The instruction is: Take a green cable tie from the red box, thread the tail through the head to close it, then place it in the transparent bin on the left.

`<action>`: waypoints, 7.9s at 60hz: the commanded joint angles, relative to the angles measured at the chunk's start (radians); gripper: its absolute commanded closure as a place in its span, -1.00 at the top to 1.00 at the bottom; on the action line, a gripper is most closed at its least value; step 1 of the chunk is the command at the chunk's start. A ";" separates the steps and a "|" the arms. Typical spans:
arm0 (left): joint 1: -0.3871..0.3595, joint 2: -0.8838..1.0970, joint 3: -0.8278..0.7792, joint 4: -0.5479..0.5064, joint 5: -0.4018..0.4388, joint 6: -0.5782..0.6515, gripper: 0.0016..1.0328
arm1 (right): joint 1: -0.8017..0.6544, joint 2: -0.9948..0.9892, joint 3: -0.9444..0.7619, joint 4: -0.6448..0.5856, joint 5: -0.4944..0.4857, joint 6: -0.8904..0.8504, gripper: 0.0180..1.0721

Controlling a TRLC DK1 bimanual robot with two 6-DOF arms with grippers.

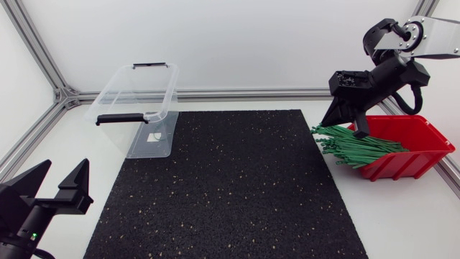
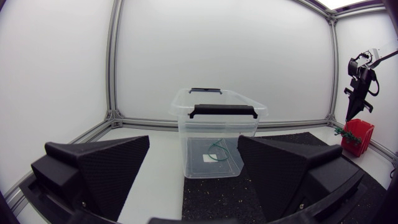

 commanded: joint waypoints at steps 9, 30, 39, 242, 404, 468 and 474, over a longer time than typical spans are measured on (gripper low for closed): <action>-0.006 -0.006 -0.039 -0.019 0.006 0.016 0.93 | 0.041 -0.091 0.014 -0.059 -0.026 0.005 -0.89; -0.007 -0.006 -0.039 -0.019 0.004 0.015 0.93 | 0.122 -0.244 0.120 -0.208 -0.098 0.077 -0.89; -0.010 -0.006 -0.039 -0.019 0.004 0.015 0.93 | 0.188 -0.291 0.200 -0.282 -0.107 0.138 -0.89; -0.044 0.351 0.198 -0.038 0.037 0.105 0.78 | 0.623 -0.075 -0.328 0.307 0.054 0.588 0.90; -0.348 1.215 0.544 -0.073 0.391 0.816 0.73 | 0.630 0.232 -0.311 0.382 -0.032 0.414 -0.51; -0.358 1.217 0.541 -0.044 0.393 0.800 0.73 | 0.642 0.071 -0.375 0.352 -0.055 0.416 -0.73; -0.358 1.214 0.538 -0.042 0.393 0.800 0.73 | 0.652 0.092 -0.380 0.378 -0.051 0.423 -0.32</action>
